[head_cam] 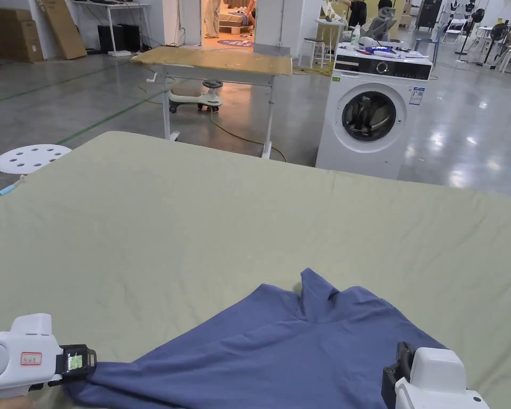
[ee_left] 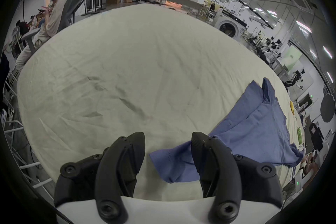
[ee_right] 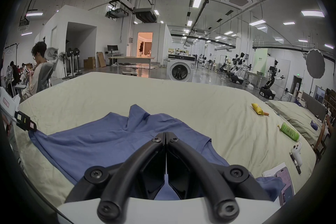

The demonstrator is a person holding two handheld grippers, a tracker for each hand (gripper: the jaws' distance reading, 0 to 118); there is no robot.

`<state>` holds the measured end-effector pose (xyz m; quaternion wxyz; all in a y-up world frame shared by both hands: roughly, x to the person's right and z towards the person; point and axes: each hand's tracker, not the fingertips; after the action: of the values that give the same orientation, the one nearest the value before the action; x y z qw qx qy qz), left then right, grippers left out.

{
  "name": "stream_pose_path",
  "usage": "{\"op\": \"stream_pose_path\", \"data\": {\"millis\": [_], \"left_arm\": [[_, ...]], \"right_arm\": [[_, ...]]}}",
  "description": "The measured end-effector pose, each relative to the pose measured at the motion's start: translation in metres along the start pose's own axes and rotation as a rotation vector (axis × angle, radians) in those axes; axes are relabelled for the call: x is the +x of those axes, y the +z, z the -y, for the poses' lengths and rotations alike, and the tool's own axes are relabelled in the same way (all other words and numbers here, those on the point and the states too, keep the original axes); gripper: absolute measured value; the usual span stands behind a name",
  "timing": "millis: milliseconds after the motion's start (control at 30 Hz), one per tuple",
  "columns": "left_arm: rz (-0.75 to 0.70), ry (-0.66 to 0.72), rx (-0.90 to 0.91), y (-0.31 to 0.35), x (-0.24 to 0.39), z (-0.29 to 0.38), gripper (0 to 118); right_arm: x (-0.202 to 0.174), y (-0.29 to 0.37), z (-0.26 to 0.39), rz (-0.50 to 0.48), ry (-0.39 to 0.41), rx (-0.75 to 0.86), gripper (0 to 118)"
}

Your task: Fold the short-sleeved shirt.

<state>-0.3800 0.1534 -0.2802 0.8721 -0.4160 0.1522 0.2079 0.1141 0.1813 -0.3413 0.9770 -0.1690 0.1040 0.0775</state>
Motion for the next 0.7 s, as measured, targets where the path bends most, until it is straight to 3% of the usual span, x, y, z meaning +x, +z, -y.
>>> {"op": "stream_pose_path", "data": {"millis": [100, 233, 367, 500, 633, 700], "left_arm": [[-0.065, -0.036, -0.060, -0.021, 0.003, 0.005, 53], [-0.129, -0.096, -0.029, -0.033, 0.008, 0.011, 40], [-0.090, -0.099, -0.017, -0.035, 0.005, 0.011, 5], [-0.056, -0.087, -0.015, -0.034, 0.001, 0.011, 1], [-0.030, -0.099, 0.020, -0.016, 0.002, 0.019, 0], [-0.015, -0.090, 0.057, -0.006, 0.002, 0.023, 0]], "right_arm": [[0.001, -0.003, 0.004, -0.001, -0.004, -0.016, 0], [0.001, -0.009, 0.005, -0.001, 0.000, -0.033, 0], [0.003, -0.017, 0.005, -0.004, 0.010, -0.047, 0], [0.015, -0.040, -0.002, -0.012, 0.001, -0.077, 0], [0.040, -0.092, -0.020, -0.055, -0.009, -0.206, 1], [0.051, -0.127, -0.029, -0.087, 0.014, -0.276, 22]]}}
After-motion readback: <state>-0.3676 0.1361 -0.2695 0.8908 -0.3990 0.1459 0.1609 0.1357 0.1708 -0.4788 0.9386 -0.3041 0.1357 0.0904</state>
